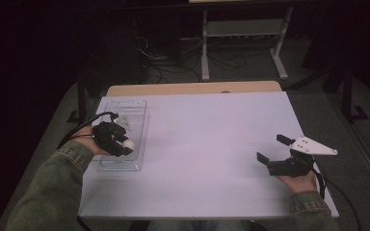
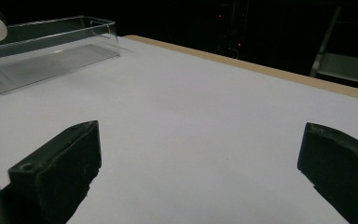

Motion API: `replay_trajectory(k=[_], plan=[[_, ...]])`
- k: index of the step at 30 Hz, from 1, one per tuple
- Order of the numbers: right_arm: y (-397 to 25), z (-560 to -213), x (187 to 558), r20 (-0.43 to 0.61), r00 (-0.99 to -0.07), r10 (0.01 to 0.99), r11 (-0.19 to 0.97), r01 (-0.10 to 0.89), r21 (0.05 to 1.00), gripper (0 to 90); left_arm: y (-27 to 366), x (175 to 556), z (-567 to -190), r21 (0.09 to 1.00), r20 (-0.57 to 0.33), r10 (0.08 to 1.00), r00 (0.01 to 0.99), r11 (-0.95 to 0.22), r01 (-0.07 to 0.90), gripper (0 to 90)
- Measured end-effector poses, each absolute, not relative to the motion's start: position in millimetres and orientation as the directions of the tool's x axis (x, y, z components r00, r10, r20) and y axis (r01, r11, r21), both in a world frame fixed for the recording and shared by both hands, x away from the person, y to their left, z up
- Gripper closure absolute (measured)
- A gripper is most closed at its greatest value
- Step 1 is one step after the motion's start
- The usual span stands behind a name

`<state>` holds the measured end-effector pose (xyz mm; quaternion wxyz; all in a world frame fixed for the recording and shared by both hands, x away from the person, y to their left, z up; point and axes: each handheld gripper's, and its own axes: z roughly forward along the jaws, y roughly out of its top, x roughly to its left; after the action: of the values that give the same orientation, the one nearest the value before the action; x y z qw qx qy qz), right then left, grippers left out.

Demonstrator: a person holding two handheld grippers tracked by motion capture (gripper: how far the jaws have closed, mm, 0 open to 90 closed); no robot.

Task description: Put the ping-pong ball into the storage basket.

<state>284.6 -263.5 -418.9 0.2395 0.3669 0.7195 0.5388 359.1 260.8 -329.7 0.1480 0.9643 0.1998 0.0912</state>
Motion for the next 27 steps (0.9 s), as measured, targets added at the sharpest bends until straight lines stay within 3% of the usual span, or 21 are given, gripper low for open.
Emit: replay_trajectory(k=[27], plan=[[-263.5,-419.7,284.8,0.051,-0.618,0.785,0.152,0.272,0.950,0.0,249.8,379.1,-347.0,0.237,0.078,0.396,0.915,-0.899,0.369,50.8]])
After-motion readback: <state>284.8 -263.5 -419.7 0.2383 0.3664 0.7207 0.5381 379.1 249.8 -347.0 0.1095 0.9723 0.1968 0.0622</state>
